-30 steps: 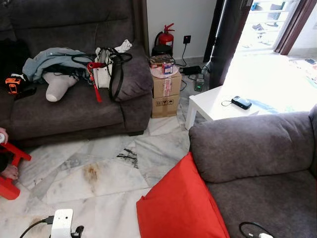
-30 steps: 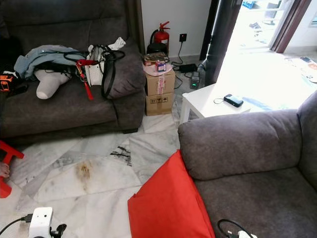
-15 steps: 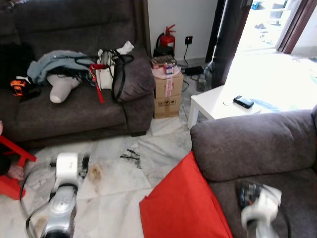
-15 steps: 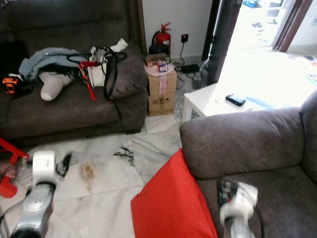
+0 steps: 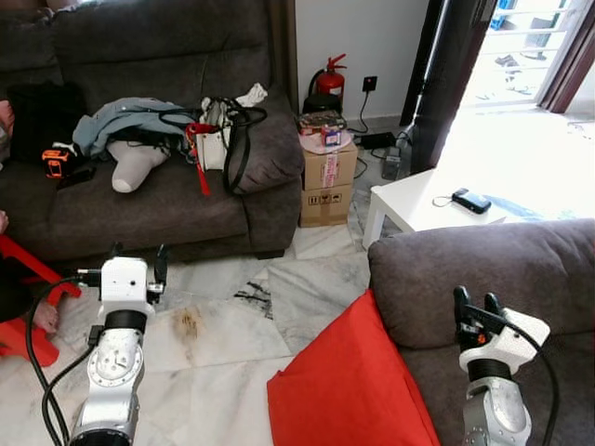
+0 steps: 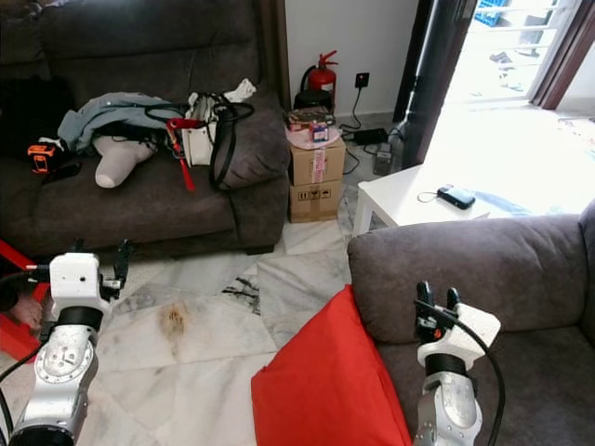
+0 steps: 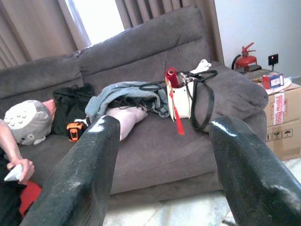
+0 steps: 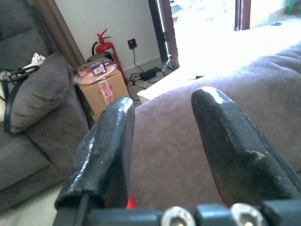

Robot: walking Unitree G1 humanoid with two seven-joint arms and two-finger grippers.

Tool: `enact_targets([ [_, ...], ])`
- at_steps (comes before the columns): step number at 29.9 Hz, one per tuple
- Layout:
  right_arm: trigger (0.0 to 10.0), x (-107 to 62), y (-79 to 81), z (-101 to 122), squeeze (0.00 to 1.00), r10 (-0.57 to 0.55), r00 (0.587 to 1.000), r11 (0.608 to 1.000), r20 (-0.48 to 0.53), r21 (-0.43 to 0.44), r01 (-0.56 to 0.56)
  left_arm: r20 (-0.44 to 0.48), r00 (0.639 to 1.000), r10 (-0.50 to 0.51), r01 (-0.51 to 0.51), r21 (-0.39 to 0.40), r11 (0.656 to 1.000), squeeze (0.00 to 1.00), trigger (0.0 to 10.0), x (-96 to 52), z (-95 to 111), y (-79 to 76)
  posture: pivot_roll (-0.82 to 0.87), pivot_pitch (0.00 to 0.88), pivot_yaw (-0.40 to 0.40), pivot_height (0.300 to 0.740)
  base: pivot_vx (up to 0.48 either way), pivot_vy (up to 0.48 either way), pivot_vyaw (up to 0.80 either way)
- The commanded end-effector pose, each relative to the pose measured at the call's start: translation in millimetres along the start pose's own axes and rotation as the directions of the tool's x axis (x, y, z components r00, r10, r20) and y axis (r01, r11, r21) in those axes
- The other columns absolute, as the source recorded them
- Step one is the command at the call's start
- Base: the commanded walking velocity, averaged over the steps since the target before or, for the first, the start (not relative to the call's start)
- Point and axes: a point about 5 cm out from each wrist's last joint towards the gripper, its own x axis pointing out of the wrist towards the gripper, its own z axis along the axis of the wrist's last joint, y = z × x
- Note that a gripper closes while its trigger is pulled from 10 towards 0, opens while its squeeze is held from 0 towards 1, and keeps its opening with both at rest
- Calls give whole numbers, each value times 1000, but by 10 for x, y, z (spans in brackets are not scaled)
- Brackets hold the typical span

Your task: Move the pillow to the sofa from floor

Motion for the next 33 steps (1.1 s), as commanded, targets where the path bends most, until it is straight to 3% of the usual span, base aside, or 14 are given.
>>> enact_targets([
  [1,10000,1,65,18,0,20,1000,1000,9,-4,-20,-9,1000,-1,1,13,1000,0,10000,9,4,35,46,0,63,740,0,0,0],
  [8,10000,8,232,62,0,137,991,990,5,-36,-137,-7,1000,-13,13,15,1000,0,10000,-29,104,46,48,0,74,740,0,0,0],
  [10,10000,-13,269,67,0,196,980,979,-13,-54,-197,-23,1000,13,-13,3,1000,0,10000,-71,106,113,43,0,72,740,0,0,0],
  [15,10000,-61,219,73,0,268,962,958,-51,-92,-271,-46,998,-31,34,58,998,0,10000,-141,57,240,41,0,61,740,0,0,0],
  [18,10000,-93,179,107,0,309,949,943,-61,-111,-314,-43,985,-167,169,63,984,0,10000,-192,90,173,32,0,44,740,0,0,0],
  [19,10000,-96,182,164,0,335,940,932,-60,-122,-340,-38,962,-272,274,83,958,0,10000,-212,147,111,26,0,41,740,0,0,0],
  [22,10000,-99,234,255,0,398,915,906,-56,-133,-402,-33,935,-353,355,104,929,0,10000,-217,206,52,15,0,41,740,0,0,0],
  [28,10000,-29,232,430,0,472,880,861,-51,-189,-472,4,922,-386,383,123,916,0,10000,-101,292,-5,-12,0,43,740,0,0,0],
  [31,10000,-1,287,502,0,493,869,850,-42,-188,-492,18,896,-445,437,147,887,0,10000,-118,358,-130,-12,0,52,740,0,0,0],
  [33,10000,-2,316,508,0,502,864,847,-37,-179,-500,20,895,-445,439,130,889,0,10000,-127,369,-171,-12,0,61,740,0,0,0],
])
